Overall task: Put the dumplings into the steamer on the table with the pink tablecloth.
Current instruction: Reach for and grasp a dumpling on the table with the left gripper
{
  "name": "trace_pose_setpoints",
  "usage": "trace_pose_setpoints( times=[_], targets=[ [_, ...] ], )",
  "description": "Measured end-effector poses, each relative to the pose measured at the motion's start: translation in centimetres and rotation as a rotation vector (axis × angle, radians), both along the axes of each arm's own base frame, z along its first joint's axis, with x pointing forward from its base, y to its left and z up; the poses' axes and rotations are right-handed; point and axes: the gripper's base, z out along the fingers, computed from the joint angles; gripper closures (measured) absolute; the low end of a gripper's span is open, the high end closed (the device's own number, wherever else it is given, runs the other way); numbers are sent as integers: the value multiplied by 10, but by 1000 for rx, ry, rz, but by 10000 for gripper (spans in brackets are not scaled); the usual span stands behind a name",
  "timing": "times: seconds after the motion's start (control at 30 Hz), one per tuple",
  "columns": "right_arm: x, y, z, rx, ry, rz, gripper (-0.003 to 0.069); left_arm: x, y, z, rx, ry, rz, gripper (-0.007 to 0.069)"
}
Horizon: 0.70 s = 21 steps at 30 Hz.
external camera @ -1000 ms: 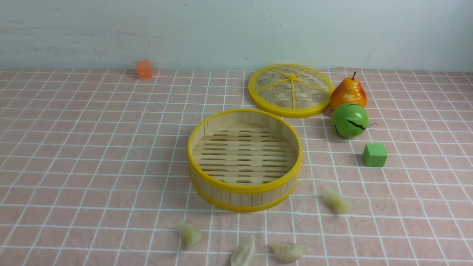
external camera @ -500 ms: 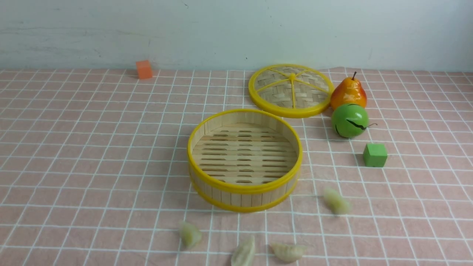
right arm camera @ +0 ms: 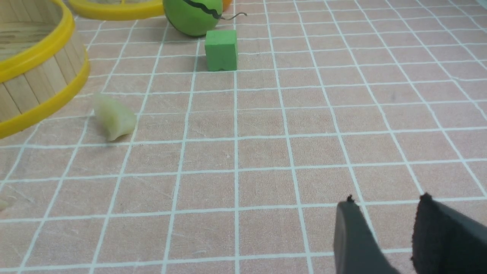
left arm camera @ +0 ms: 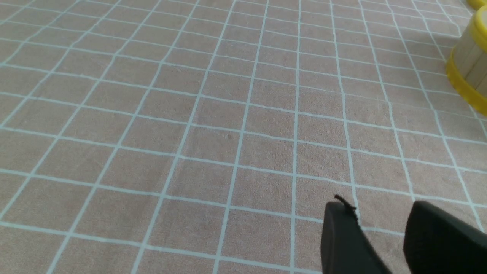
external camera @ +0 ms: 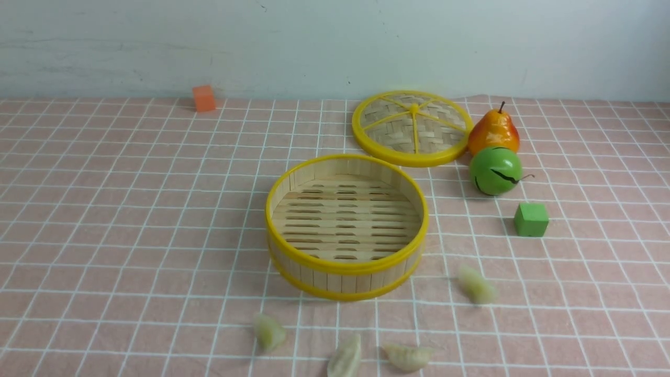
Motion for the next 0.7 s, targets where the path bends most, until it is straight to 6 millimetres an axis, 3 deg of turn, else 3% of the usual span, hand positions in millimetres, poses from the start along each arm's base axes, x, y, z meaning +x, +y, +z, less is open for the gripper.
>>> trace_pose_setpoints(
  times=[0.3, 0.4, 0.53, 0.57, 0.6, 0.7],
  targets=[
    [0, 1, 0, 19, -1, 0, 419, 0, 0, 1, 11, -13, -1, 387],
    [0, 4, 0, 139, -8, -1, 419, 2, -2, 6, -129, -67, 11, 387],
    [0, 16, 2, 679, -1, -22, 419, 4, -9, 19, -957, -180, 98, 387],
    [0, 18, 2, 723, -2, -22, 419, 4, -10, 20, -1015, -182, 102, 387],
    [0, 22, 3, 913, 9, -30, 419, 4, -10, 23, -1251, -191, 128, 387],
    [0, 25, 5, 1066, 16, -26, 419, 4, -11, 24, -1411, -192, 142, 387]
  ],
)
